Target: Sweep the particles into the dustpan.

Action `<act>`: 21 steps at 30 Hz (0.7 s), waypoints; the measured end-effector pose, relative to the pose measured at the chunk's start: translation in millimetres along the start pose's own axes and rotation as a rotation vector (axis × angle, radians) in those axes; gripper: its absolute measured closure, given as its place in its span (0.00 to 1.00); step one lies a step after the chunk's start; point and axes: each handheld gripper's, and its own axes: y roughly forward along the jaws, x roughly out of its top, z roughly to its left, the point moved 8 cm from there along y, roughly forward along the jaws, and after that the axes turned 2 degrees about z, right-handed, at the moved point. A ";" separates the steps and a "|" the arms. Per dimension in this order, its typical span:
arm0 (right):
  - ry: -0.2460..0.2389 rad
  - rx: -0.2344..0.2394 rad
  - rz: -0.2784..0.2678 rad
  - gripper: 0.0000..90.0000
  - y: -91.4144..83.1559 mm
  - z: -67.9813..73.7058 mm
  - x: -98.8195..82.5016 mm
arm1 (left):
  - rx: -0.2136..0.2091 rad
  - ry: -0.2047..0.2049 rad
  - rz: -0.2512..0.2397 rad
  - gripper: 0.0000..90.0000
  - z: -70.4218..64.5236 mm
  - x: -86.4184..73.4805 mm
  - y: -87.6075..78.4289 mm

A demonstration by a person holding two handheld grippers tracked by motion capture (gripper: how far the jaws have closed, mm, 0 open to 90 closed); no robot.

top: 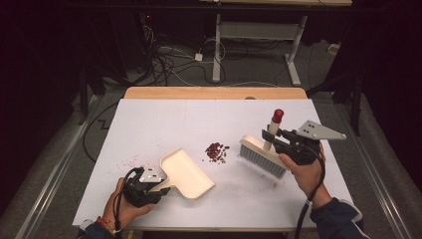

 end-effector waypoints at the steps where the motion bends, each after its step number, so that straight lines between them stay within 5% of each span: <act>1: 0.005 -0.006 -0.006 0.78 6.9 -1.7 4.4 | -0.006 -0.004 -0.003 0.71 0.4 0.6 1.4; 9: 0.006 -0.128 0.007 0.78 70.2 -23.6 25.6 | -0.012 0.002 0.013 0.71 1.6 2.2 6.8; 15: 0.001 -0.153 0.013 0.78 110.7 -21.8 17.1 | -0.004 0.007 0.018 0.71 1.3 1.8 9.1; 21: 0.006 -0.137 0.013 0.78 130.9 -11.0 10.2 | -0.007 0.004 0.022 0.71 1.6 2.1 10.6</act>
